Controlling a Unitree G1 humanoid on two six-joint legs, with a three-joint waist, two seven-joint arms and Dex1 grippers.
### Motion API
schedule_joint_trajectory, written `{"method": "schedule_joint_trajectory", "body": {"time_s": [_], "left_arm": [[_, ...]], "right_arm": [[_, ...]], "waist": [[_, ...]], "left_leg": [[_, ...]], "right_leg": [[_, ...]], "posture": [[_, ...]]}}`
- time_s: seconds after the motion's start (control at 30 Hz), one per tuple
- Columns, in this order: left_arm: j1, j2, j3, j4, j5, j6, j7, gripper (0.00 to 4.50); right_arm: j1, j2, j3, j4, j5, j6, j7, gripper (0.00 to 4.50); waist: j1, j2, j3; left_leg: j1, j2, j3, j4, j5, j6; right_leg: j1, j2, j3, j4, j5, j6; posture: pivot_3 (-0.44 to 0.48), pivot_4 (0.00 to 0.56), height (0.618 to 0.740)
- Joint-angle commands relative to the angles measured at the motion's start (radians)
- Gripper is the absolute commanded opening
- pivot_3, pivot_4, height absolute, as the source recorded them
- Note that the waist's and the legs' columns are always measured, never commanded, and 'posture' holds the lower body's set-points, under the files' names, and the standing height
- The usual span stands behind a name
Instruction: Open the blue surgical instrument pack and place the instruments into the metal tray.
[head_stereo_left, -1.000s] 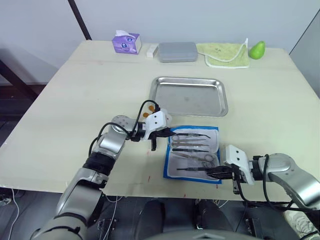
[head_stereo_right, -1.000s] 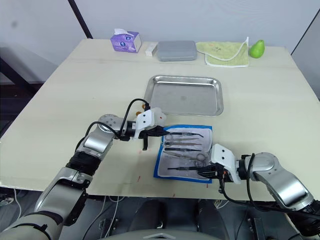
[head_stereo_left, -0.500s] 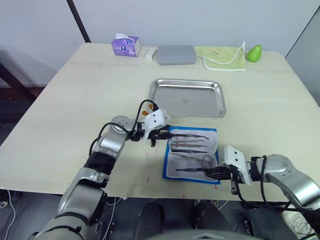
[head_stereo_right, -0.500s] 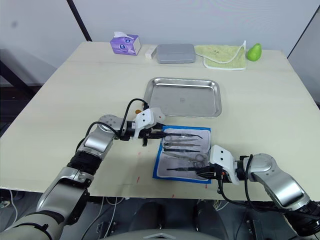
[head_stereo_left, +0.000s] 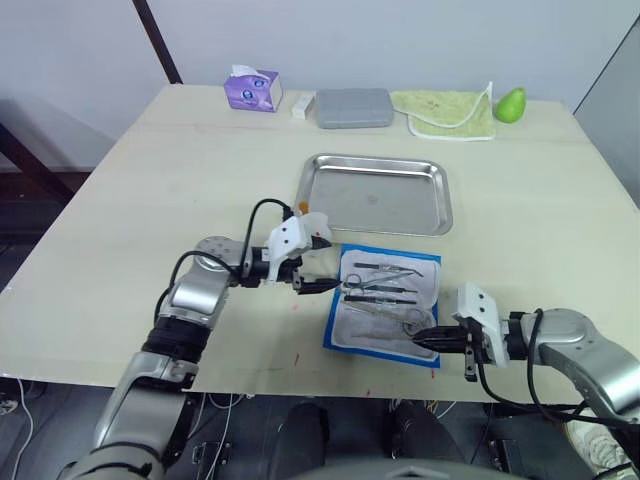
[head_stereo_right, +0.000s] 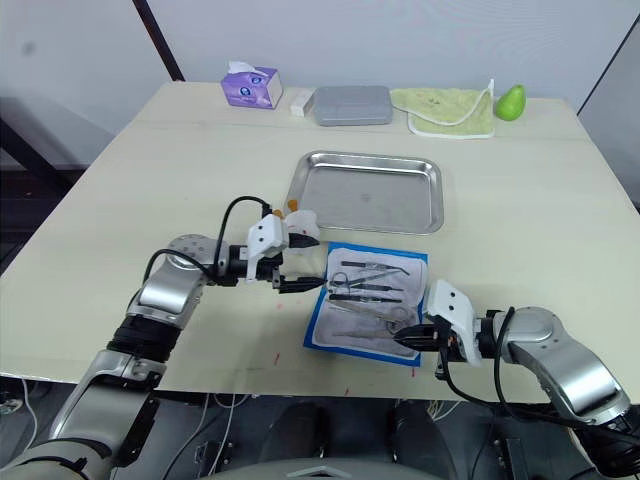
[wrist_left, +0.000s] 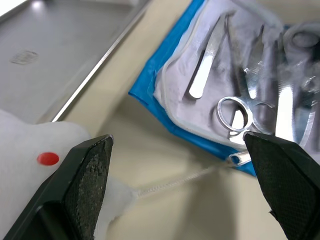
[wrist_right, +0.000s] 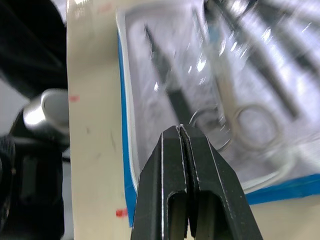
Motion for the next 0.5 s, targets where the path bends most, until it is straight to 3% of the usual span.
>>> {"method": "schedule_joint_trajectory", "body": {"time_s": [0.03, 0.17, 0.2, 0.27, 0.37, 0.5], "left_arm": [[0.051, 0.047, 0.102, -0.101, -0.128, 0.071, -0.044, 4.50], [0.114, 0.088, 0.161, -0.171, -0.227, 0.132, -0.089, 4.50], [0.134, 0.101, 0.175, -0.189, -0.249, 0.144, -0.104, 4.50], [0.203, 0.097, 0.257, -0.218, -0.347, 0.142, -0.139, 4.50], [0.263, 0.140, 0.330, -0.230, -0.446, 0.170, -0.229, 4.50], [0.332, 0.212, 0.419, -0.237, -0.553, 0.247, -0.306, 4.50]], "right_arm": [[0.036, -0.007, -0.113, -0.087, 0.095, -0.008, 0.011, 1.15], [0.086, -0.026, -0.190, -0.131, 0.143, -0.012, 0.016, 3.08], [0.100, -0.033, -0.210, -0.139, 0.149, -0.022, 0.022, 3.74], [0.158, -0.052, -0.293, -0.157, 0.159, -0.056, 0.042, 4.42], [0.210, -0.061, -0.355, -0.165, 0.158, -0.101, 0.054, 4.42], [0.189, -0.043, -0.302, -0.100, 0.091, -0.187, 0.062, 4.42]], "waist": [[0.000, 0.001, 0.001], [0.001, 0.001, 0.002], [0.001, 0.001, 0.002], [0.001, 0.002, 0.002], [0.000, 0.001, 0.003], [-0.004, 0.002, 0.004]], "left_leg": [[0.000, 0.000, 0.000, 0.000, 0.000, 0.000], [-0.001, 0.000, 0.000, 0.000, 0.000, 0.000], [-0.001, 0.000, 0.000, 0.000, 0.000, 0.000], [-0.001, 0.000, 0.000, 0.000, 0.000, 0.000], [0.000, 0.000, 0.000, -0.001, 0.000, 0.000], [0.000, 0.000, -0.001, -0.001, 0.000, 0.000]], "right_leg": [[0.000, 0.000, 0.000, 0.000, 0.000, 0.000], [0.000, -0.001, -0.001, 0.000, 0.000, 0.001], [0.000, -0.001, -0.001, 0.000, 0.000, 0.001], [0.000, -0.001, -0.001, 0.000, 0.000, 0.001], [0.000, -0.002, -0.001, 0.000, -0.002, 0.001], [0.000, -0.001, -0.002, 0.000, -0.002, 0.000]], "posture": [[0.000, 0.150, 0.740], [0.000, 0.150, 0.740], [0.000, 0.150, 0.740], [0.000, 0.150, 0.740], [0.000, 0.150, 0.740], [0.000, 0.150, 0.740]]}}
